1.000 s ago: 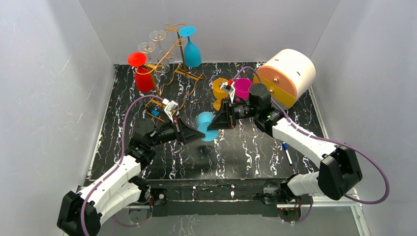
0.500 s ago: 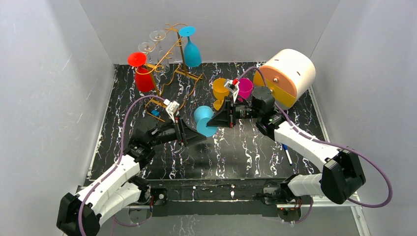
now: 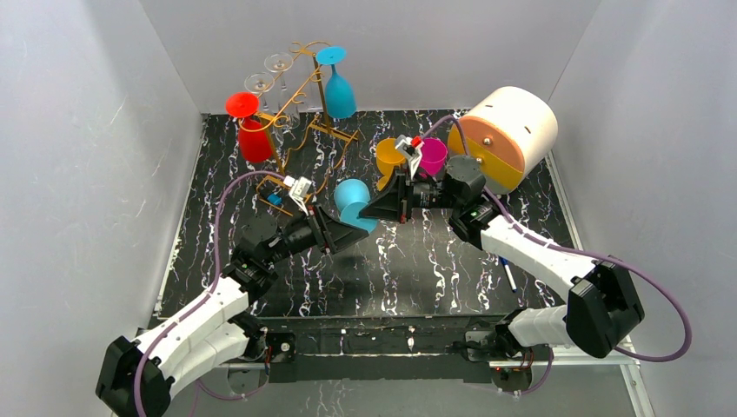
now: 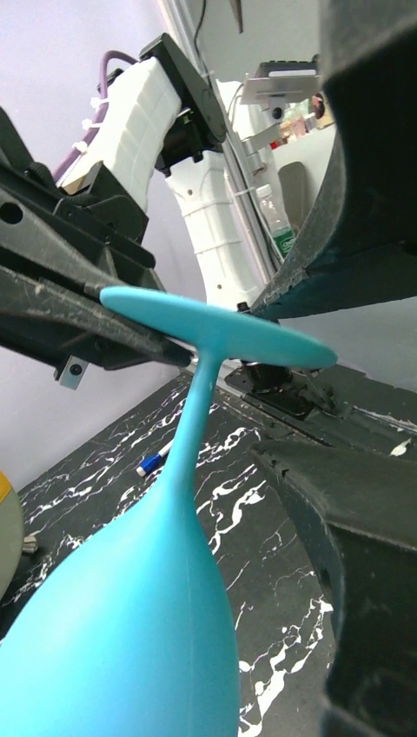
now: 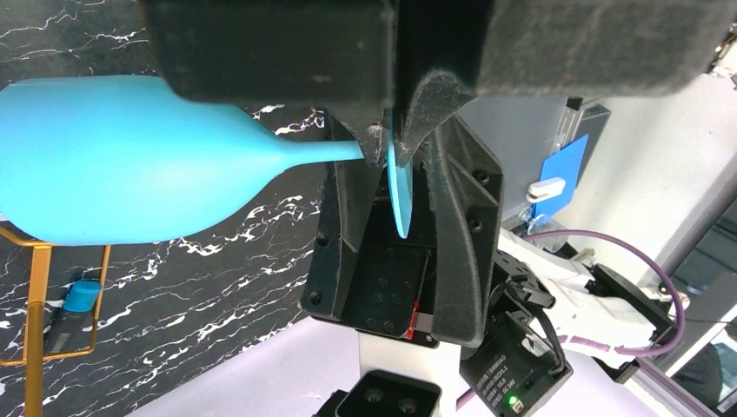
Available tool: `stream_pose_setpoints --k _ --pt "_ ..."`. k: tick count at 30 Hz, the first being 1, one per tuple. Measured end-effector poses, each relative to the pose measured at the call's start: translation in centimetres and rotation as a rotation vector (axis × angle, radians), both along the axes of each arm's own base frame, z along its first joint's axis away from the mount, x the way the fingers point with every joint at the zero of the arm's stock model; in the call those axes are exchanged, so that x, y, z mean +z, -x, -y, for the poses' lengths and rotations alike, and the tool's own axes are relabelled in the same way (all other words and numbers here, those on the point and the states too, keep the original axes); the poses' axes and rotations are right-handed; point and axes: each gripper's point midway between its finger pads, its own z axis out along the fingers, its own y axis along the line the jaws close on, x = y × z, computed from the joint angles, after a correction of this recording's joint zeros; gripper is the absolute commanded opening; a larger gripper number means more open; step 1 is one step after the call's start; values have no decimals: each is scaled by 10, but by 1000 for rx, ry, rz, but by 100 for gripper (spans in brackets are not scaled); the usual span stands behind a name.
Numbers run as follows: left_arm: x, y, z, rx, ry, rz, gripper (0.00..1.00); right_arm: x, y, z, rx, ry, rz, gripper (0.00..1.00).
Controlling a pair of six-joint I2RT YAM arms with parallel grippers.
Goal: Take the wine glass off the wine glass rack
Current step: Place the wine glass at the center of the board.
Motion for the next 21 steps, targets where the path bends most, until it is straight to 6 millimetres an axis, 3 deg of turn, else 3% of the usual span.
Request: stream_pose_setpoints --k 5,9,21 --pt "0 -11 -3 68 10 9 35 -1 -3 -2 -13 1 -20 1" --pt "7 -16 -4 99 35 35 33 -1 -5 -2 -23 0 -24 1" --pt "5 -10 2 44 51 37 25 -6 -8 -4 -33 9 -57 1"
